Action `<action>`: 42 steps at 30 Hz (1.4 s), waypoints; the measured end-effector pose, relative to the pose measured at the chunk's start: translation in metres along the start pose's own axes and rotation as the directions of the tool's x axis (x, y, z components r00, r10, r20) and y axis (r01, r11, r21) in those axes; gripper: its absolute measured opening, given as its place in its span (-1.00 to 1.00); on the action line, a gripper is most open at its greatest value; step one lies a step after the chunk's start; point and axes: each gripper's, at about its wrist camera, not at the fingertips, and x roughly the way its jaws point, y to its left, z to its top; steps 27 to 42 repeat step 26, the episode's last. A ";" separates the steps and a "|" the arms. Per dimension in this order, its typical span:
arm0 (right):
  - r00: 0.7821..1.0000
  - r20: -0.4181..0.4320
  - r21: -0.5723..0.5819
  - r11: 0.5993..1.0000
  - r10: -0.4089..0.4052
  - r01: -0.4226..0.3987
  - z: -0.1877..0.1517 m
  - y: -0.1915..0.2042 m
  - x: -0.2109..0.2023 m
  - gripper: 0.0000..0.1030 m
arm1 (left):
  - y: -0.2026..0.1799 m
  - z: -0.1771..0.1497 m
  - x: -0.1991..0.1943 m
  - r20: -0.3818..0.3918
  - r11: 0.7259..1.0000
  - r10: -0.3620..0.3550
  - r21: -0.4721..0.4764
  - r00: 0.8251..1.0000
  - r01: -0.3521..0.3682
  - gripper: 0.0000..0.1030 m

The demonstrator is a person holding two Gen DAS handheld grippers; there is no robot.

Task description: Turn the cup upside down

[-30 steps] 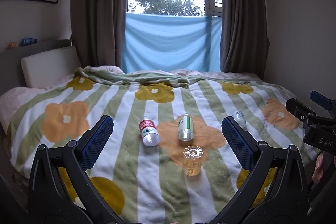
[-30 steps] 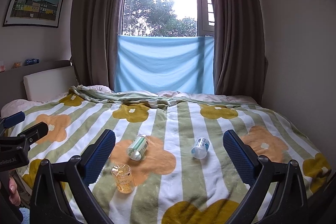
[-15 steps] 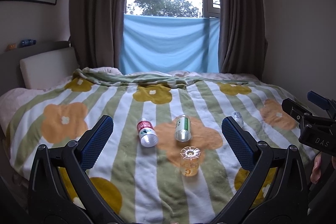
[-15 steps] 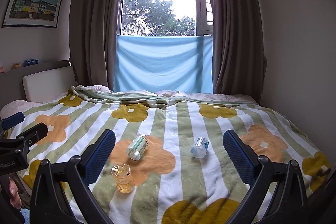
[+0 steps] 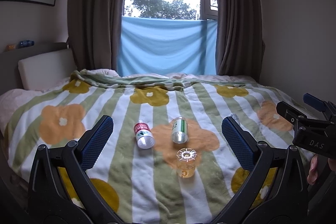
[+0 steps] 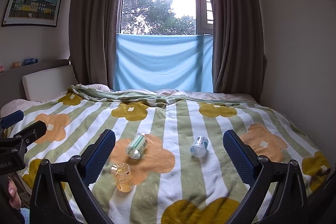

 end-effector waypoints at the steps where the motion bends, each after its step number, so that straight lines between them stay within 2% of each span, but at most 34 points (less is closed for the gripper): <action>1: 1.000 -0.001 0.001 1.000 0.001 -0.001 0.000 0.000 0.000 0.99 | 0.000 0.000 0.000 0.000 1.000 0.002 0.000 1.000 -0.002 0.99; 9: 1.000 -0.001 0.001 1.000 0.000 0.000 -0.001 0.000 0.000 0.99 | -0.003 0.000 0.000 0.000 1.000 0.008 0.005 1.000 -0.008 0.99; 24: 1.000 -0.007 -0.001 1.000 -0.002 0.002 -0.002 0.000 0.000 0.99 | -0.013 -0.002 -0.008 0.060 0.999 0.029 0.028 0.998 -0.031 0.99; 42: 1.000 -0.007 0.001 1.000 -0.002 0.002 -0.003 -0.001 0.000 0.99 | -0.014 -0.002 -0.008 0.056 0.999 0.029 0.029 0.998 -0.031 0.99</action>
